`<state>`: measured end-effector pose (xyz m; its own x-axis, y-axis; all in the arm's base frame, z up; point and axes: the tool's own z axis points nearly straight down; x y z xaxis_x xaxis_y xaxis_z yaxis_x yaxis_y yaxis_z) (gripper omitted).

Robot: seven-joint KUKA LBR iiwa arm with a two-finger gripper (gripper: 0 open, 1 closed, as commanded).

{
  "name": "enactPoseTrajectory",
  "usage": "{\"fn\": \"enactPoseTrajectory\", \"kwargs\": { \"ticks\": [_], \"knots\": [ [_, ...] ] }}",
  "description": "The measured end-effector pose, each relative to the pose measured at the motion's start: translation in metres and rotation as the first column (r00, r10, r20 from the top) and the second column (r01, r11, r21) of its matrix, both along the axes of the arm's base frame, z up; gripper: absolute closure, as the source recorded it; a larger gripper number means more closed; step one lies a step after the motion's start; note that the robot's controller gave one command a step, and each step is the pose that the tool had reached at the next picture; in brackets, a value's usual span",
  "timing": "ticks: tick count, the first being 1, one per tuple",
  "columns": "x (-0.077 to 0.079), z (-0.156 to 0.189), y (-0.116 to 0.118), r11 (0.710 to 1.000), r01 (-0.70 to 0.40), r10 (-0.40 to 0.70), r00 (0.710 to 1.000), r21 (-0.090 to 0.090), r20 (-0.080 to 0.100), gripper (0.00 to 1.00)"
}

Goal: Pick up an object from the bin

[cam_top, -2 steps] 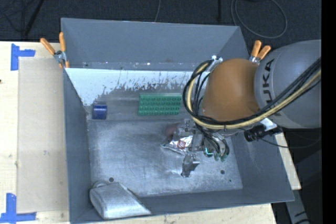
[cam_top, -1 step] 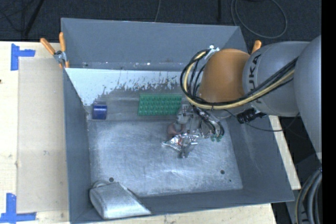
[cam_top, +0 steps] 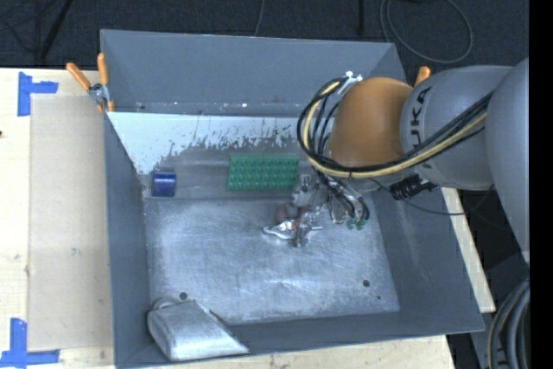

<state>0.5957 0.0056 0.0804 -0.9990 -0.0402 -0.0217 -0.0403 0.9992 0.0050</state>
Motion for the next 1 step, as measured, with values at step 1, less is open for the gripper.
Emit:
{"fn": "enactPoseTrajectory", "kwargs": {
  "ticks": [1],
  "knots": [
    [-0.0014,0.1391,-0.0545,0.978,-0.210,0.209,0.978,-0.009,-0.013,1.00]
  ]
}}
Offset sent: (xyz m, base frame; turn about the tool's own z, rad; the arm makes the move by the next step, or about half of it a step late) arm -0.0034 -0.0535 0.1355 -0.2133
